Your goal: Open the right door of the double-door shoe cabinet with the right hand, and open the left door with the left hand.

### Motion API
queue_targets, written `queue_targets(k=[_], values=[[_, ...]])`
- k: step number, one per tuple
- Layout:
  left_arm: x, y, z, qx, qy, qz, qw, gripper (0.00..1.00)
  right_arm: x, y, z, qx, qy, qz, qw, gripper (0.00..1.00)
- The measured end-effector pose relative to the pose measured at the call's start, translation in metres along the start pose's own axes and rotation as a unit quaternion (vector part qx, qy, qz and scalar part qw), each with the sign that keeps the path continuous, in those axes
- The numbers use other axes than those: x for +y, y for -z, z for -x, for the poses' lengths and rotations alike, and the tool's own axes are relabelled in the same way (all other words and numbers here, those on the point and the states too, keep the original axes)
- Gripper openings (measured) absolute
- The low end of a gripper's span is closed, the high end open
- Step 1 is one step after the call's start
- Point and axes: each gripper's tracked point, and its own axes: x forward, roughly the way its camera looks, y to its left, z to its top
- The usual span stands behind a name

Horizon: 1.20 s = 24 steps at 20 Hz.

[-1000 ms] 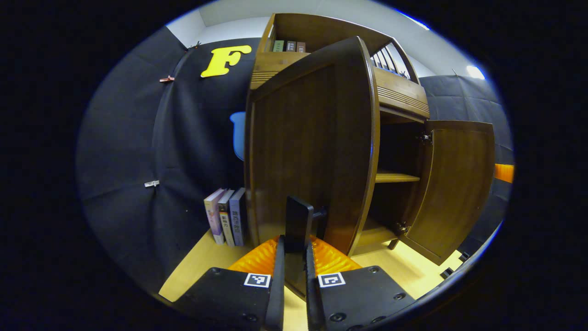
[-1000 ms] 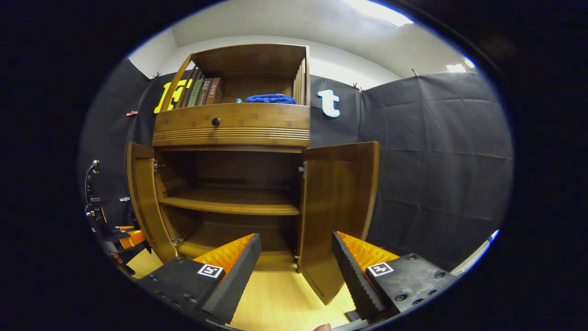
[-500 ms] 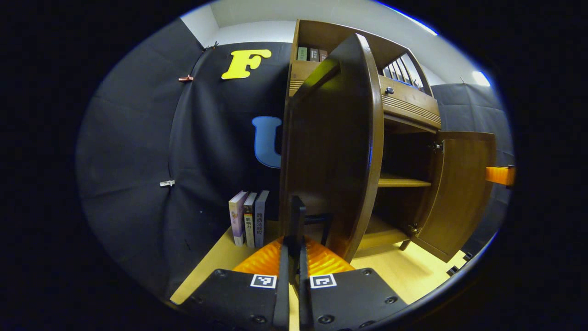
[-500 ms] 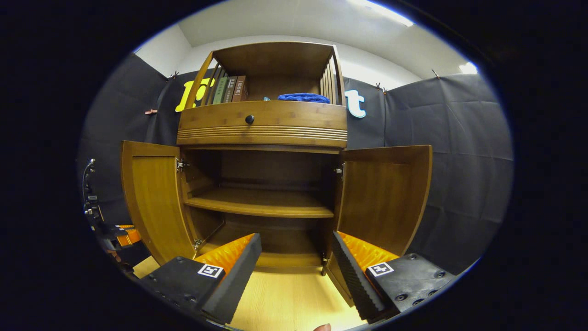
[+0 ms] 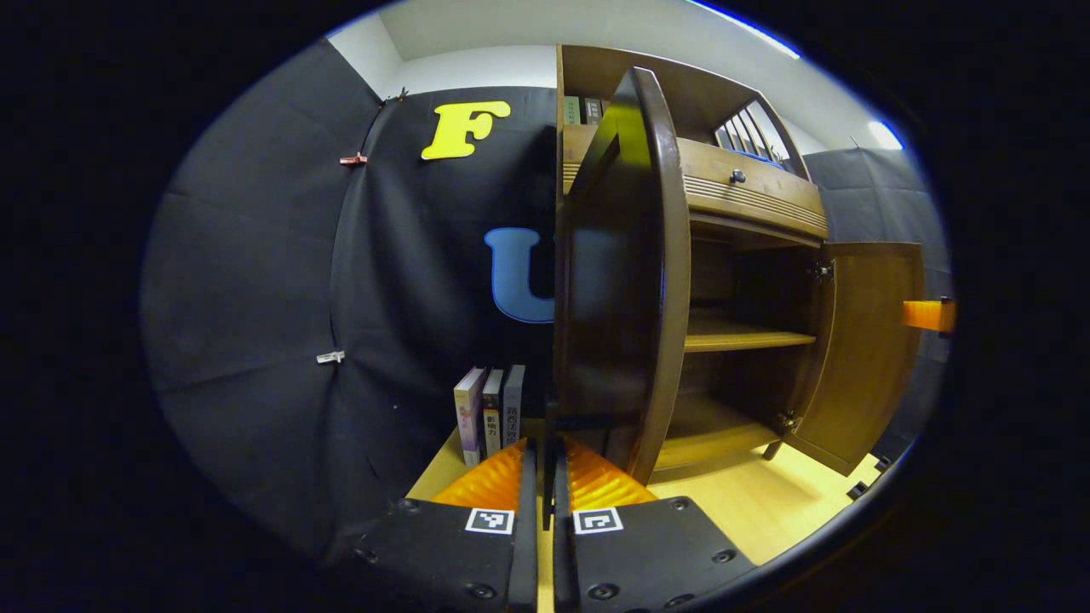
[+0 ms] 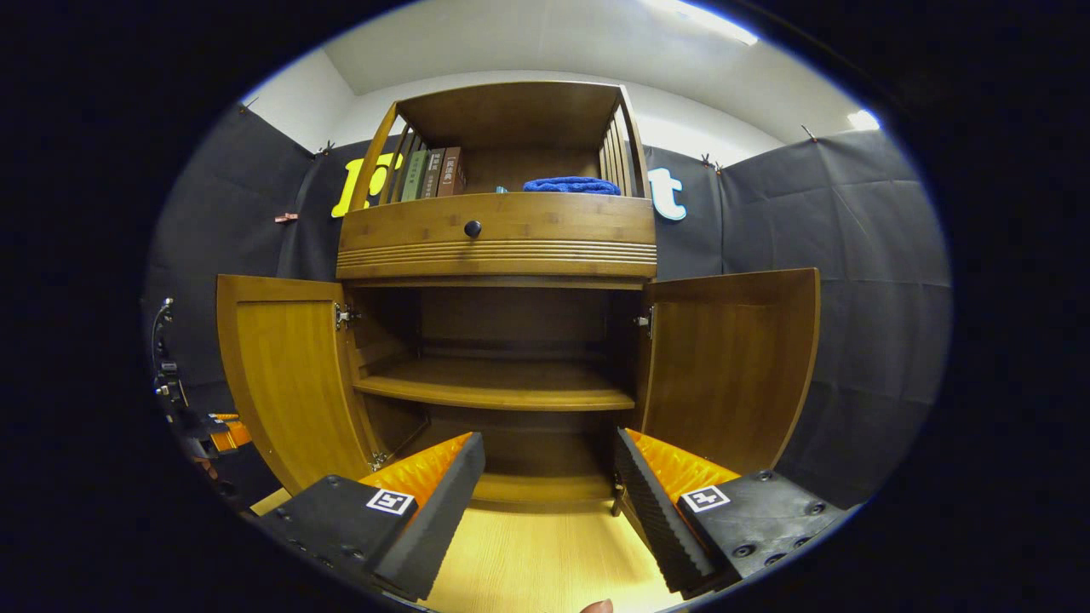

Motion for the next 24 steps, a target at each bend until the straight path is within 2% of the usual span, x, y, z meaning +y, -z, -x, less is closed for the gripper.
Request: queue_targets(k=[10, 11, 15, 17, 18, 20, 24], values=[[0.007, -0.007, 0.048, -0.016, -0.039, -0.007, 0.999, 0.11, 0.006, -0.003, -0.011, -0.002, -0.016, -0.011, 1.000, 0.98], [0.006, -0.010, 0.053, -0.017, -0.041, -0.007, 0.999, 0.16, 0.007, -0.004, -0.013, -0.002, -0.018, -0.011, 1.000, 0.98], [-0.003, -0.020, 0.067, -0.023, -0.037, -0.018, 0.999, 0.70, 0.014, -0.008, -0.016, -0.007, -0.026, -0.017, 1.000, 0.98], [-0.010, -0.027, 0.073, -0.028, -0.030, -0.001, 0.999, 0.97, 0.018, -0.010, -0.017, -0.008, -0.031, -0.017, 0.999, 0.98], [-0.013, -0.030, 0.076, -0.033, -0.029, 0.011, 0.999, 0.94, 0.021, -0.010, -0.017, -0.008, -0.034, -0.017, 0.999, 0.98], [-0.017, -0.035, 0.080, -0.037, -0.027, 0.025, 0.999, 0.94, 0.024, -0.011, -0.015, -0.009, -0.037, -0.017, 0.999, 0.98], [-0.021, -0.046, 0.086, -0.045, -0.025, 0.008, 0.999, 0.95, 0.029, -0.014, -0.011, -0.013, -0.039, -0.021, 0.999, 0.98]])
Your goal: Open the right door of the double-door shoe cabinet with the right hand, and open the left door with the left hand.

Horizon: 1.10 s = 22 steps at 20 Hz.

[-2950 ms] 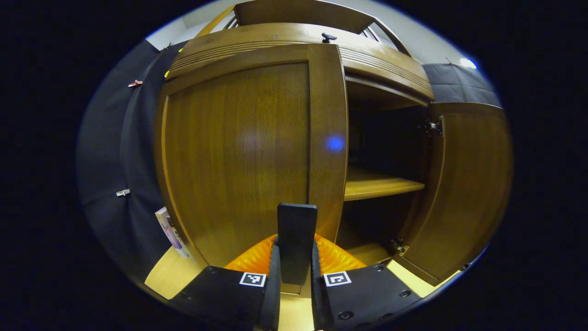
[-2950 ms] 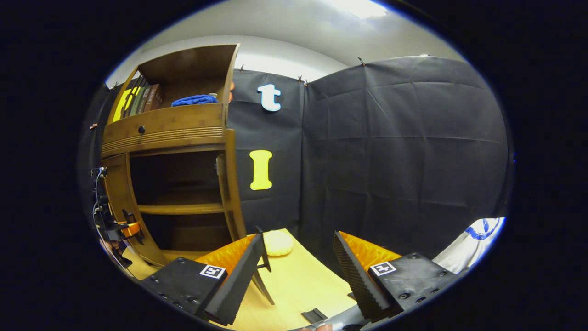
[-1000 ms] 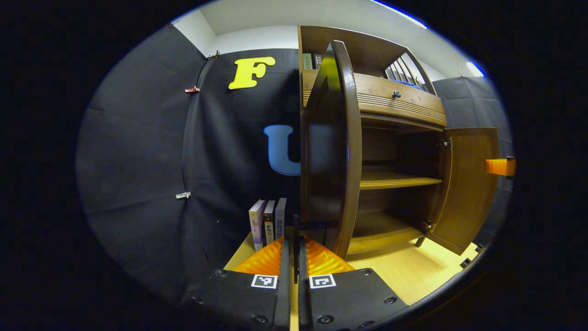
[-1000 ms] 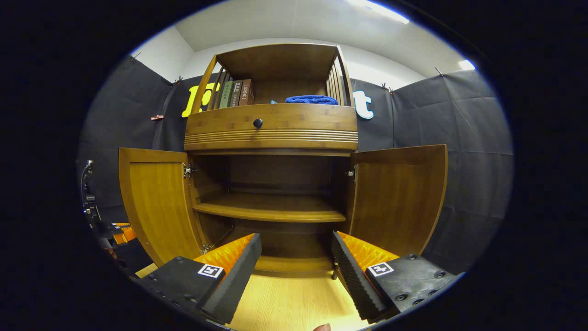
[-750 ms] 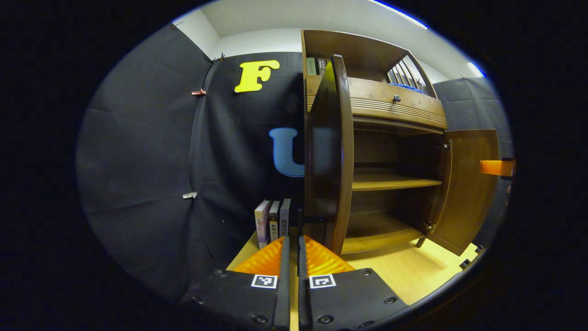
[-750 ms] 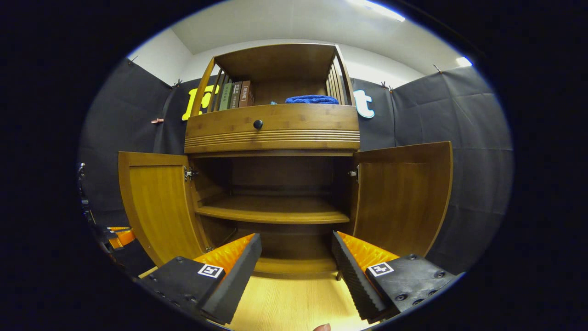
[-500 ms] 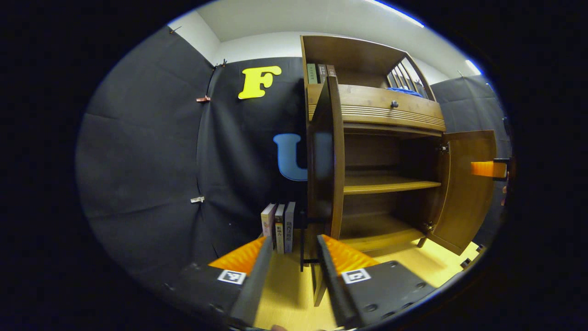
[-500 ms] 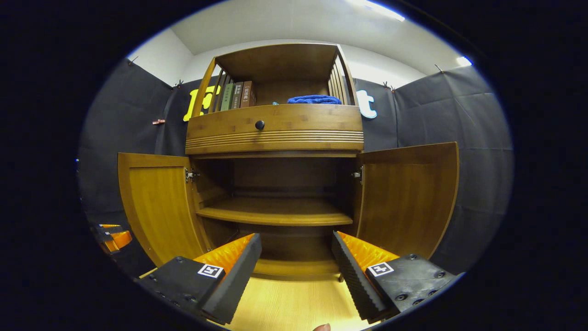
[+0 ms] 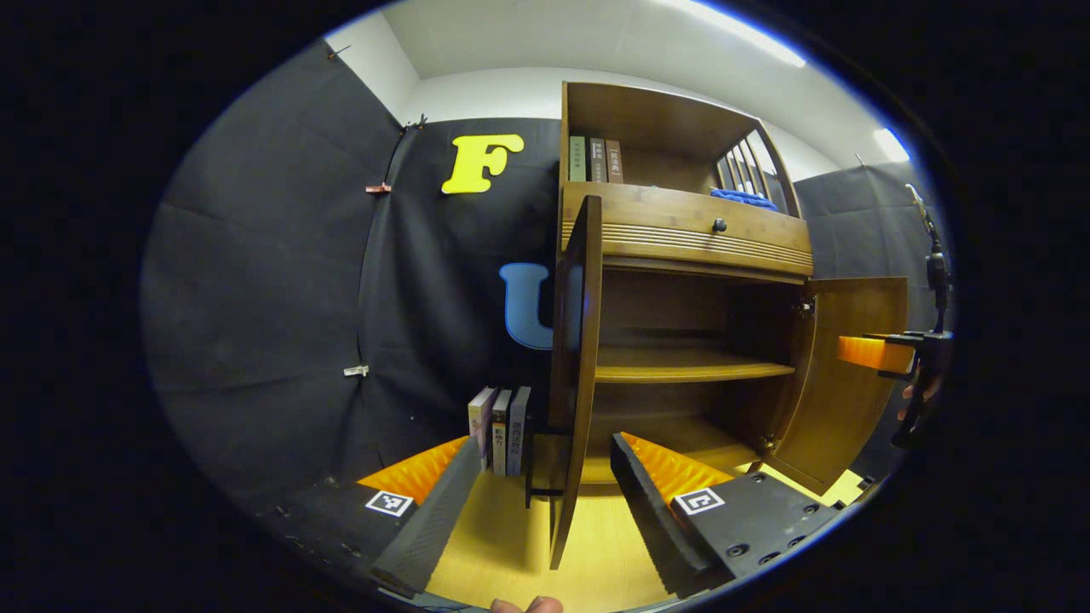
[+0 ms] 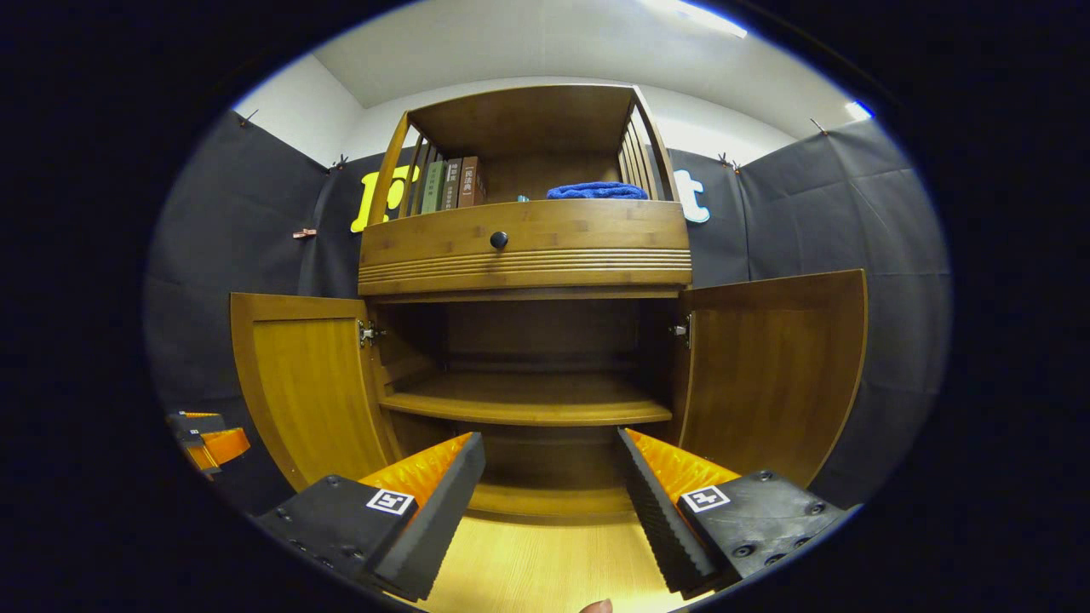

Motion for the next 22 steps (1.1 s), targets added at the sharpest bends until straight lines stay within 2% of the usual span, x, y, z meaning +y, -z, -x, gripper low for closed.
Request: queue_targets(k=[2, 4, 6, 7, 11, 14, 15, 22], values=[[-0.001, -0.008, 0.000, -0.010, -0.001, -0.012, 1.000, 0.96, 0.001, -0.001, 0.002, -0.002, 0.001, 0.001, 1.000, 0.98], [-0.004, -0.010, -0.001, -0.012, 0.001, -0.002, 1.000, 0.95, 0.001, -0.002, 0.003, -0.003, 0.003, 0.004, 1.000, 0.96], [-0.007, -0.013, 0.000, -0.017, 0.006, 0.013, 1.000, 0.96, 0.000, -0.002, 0.001, 0.001, 0.008, 0.012, 1.000, 1.00], [-0.006, -0.013, -0.001, -0.016, 0.006, 0.015, 1.000, 0.94, 0.004, -0.005, -0.001, -0.003, 0.005, 0.013, 1.000, 0.96], [-0.010, -0.021, -0.006, -0.018, 0.008, -0.003, 1.000, 0.94, 0.020, -0.010, 0.000, -0.011, -0.013, 0.009, 1.000, 0.97], [-0.020, -0.025, -0.007, -0.025, 0.014, -0.001, 1.000, 0.95, 0.014, -0.010, 0.003, -0.012, -0.011, 0.024, 1.000, 0.96], [-0.022, -0.024, -0.008, -0.026, 0.015, 0.002, 1.000, 0.95, 0.015, -0.010, 0.003, -0.011, -0.014, 0.021, 1.000, 0.98], [-0.024, -0.022, -0.007, -0.020, 0.015, 0.003, 1.000, 0.95, 0.010, -0.011, 0.000, -0.015, -0.006, 0.012, 1.000, 0.96]])
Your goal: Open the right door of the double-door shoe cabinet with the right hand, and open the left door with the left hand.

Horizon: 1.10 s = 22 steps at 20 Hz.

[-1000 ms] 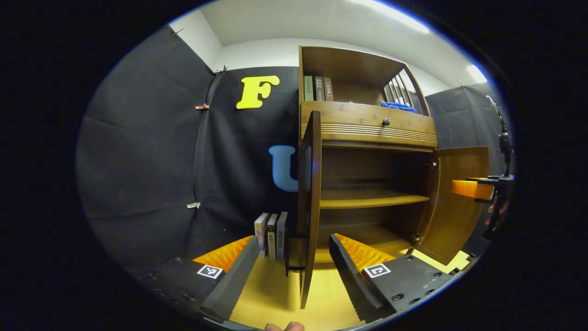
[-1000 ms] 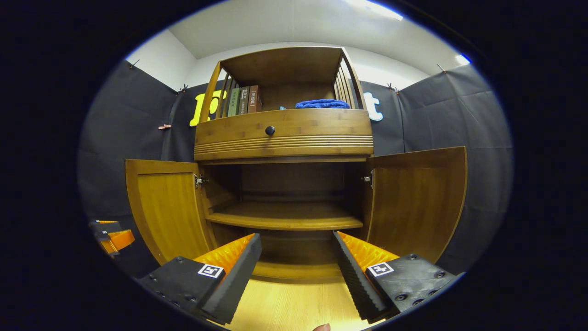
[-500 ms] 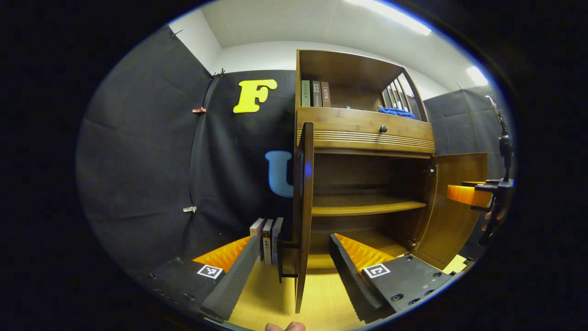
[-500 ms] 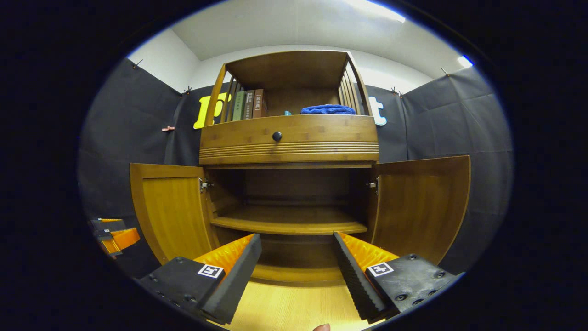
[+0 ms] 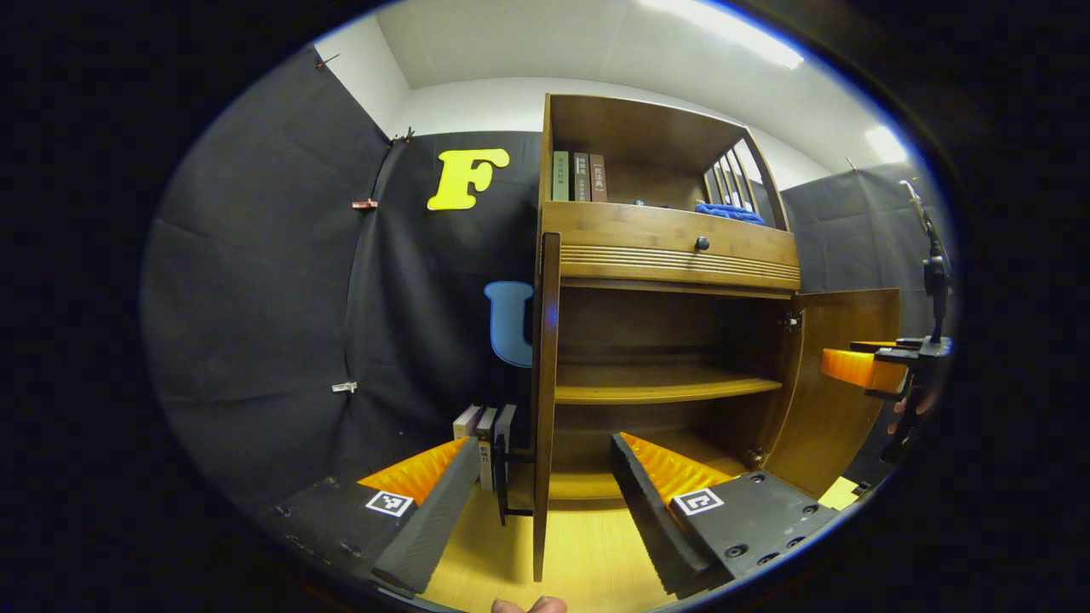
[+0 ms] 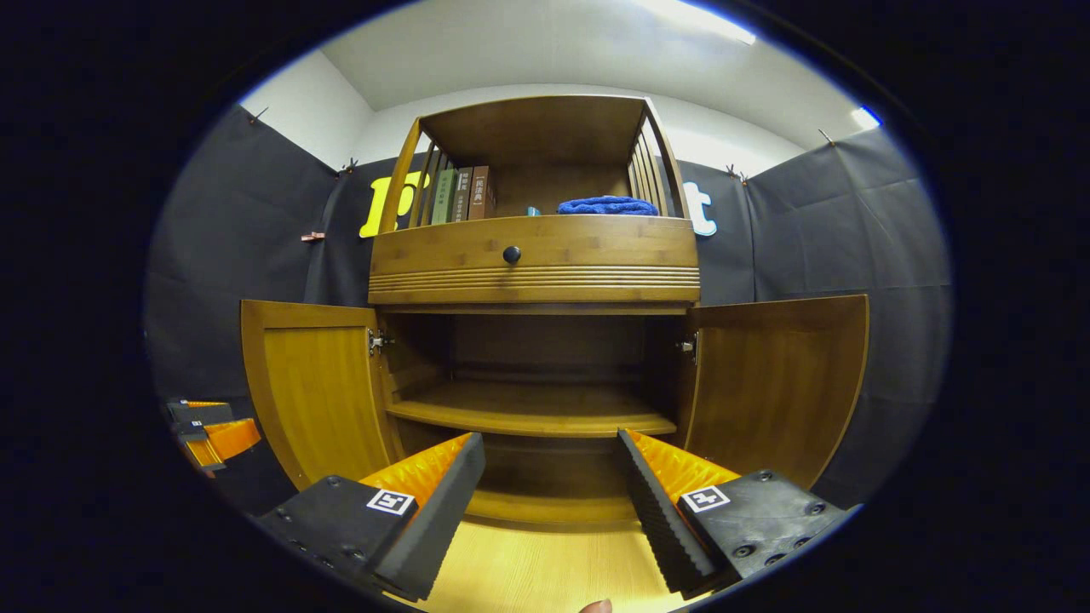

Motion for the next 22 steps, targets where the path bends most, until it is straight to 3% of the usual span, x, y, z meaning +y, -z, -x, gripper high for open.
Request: queue_targets(k=[9, 12, 15, 16, 17, 22], values=[[-0.003, -0.002, -0.001, -0.002, 0.010, -0.002, 1.000, 0.95, 0.004, -0.001, 0.004, -0.004, 0.001, 0.003, 1.000, 0.96], [-0.003, -0.003, -0.001, -0.005, 0.012, -0.004, 1.000, 0.95, 0.005, 0.000, 0.006, -0.005, 0.004, 0.007, 1.000, 1.00], [-0.002, -0.002, 0.001, -0.004, 0.014, -0.004, 1.000, 0.95, 0.008, 0.000, 0.006, -0.004, 0.003, 0.003, 1.000, 0.96], [-0.002, 0.000, 0.002, -0.003, 0.014, -0.003, 1.000, 0.95, 0.009, 0.000, 0.007, -0.005, 0.003, 0.003, 1.000, 0.99], [-0.002, -0.001, 0.003, -0.002, 0.014, -0.002, 1.000, 0.95, 0.011, -0.001, 0.008, -0.007, 0.001, 0.005, 1.000, 0.96], [0.000, -0.002, 0.004, -0.005, 0.012, 0.005, 1.000, 0.95, 0.010, -0.001, 0.008, -0.007, 0.002, 0.013, 1.000, 0.98]])
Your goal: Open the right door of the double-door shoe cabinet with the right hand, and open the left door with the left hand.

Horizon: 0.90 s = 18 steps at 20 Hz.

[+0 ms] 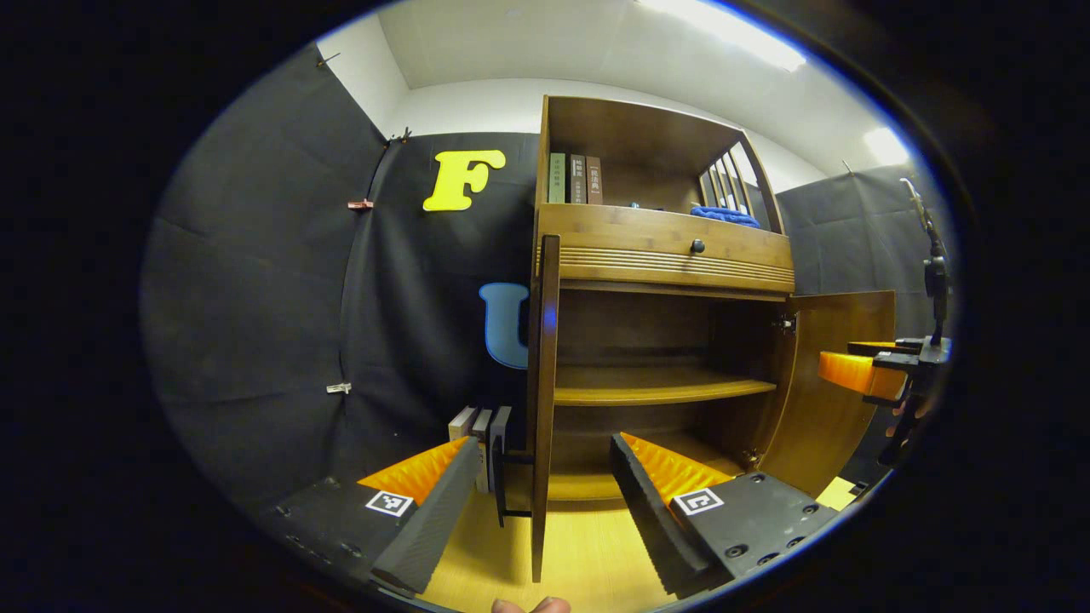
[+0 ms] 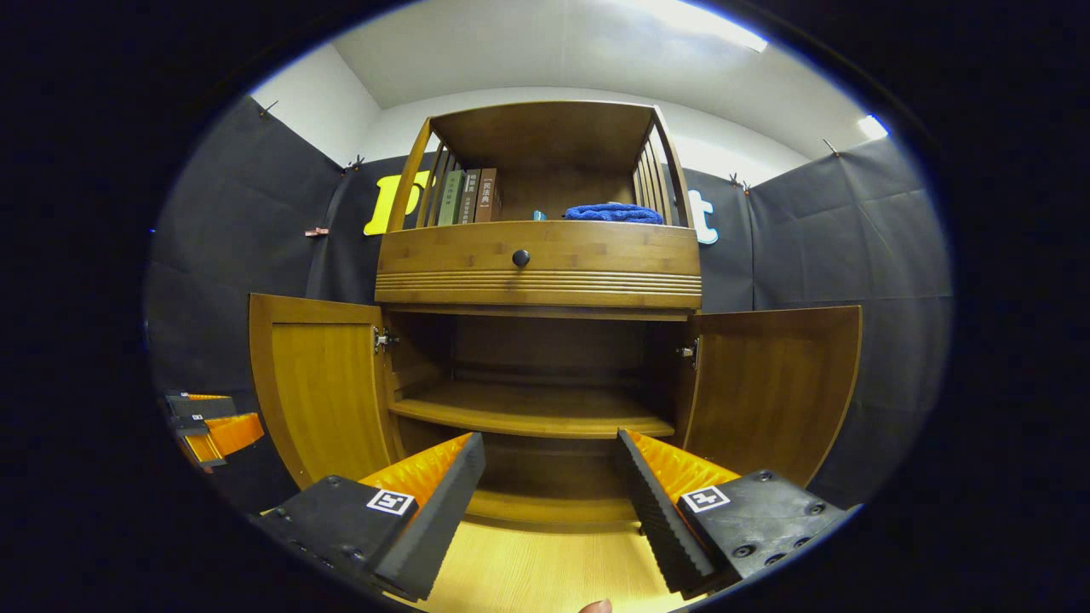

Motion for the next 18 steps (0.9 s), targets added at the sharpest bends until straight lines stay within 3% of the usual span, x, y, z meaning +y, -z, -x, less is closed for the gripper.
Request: queue_targets(k=[18], values=[[-0.022, 0.002, -0.002, 0.004, 0.012, -0.006, 1.000, 0.95, -0.012, -0.005, 0.000, -0.010, 0.006, 0.002, 1.000, 0.99]])
